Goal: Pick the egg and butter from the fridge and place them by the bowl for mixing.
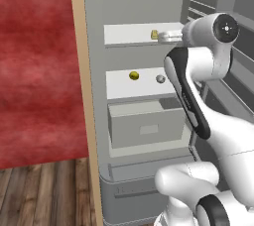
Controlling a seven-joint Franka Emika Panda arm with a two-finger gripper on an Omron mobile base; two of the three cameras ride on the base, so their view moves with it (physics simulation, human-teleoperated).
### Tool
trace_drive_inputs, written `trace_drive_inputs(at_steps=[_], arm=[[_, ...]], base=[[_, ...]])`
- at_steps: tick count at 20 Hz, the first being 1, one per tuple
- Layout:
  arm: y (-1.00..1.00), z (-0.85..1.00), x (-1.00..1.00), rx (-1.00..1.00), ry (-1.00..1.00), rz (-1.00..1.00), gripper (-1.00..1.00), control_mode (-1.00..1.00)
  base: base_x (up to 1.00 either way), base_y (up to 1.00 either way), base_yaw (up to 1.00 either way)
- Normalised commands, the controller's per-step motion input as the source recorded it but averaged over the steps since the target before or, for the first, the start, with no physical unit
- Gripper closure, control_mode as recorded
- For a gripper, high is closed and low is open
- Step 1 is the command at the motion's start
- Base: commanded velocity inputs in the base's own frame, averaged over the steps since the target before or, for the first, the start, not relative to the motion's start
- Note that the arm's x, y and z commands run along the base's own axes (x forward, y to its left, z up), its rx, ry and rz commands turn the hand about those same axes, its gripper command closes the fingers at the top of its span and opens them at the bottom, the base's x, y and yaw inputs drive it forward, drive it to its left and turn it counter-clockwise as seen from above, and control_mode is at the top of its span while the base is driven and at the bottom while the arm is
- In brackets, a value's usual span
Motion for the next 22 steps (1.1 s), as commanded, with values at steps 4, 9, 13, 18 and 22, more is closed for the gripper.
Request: trace_drive_inputs(at_steps=[4, 9, 13, 18, 22], arm=[[0.00, 0.00, 0.00, 0.00, 0.03, 0.00, -1.00, -1.00], [-0.06, 0.00, 0.02, 0.01, 0.00, -0.05, -1.00, -1.00], [-0.29, 0.00, 0.00, 0.09, 0.00, -0.08, -1.00, -1.00], [-0.16, 0.00, 0.05, 0.03, 0.00, -0.02, -1.00, -1.00], [-0.03, 0.00, 0.22, 0.00, 0.00, 0.00, -1.00, -1.00]], base=[[0.00, 0.00, 0.00], [0.00, 0.00, 0.00], [0.00, 0.00, 0.00], [0.00, 0.00, 0.00], [0.00, 0.00, 0.00]])
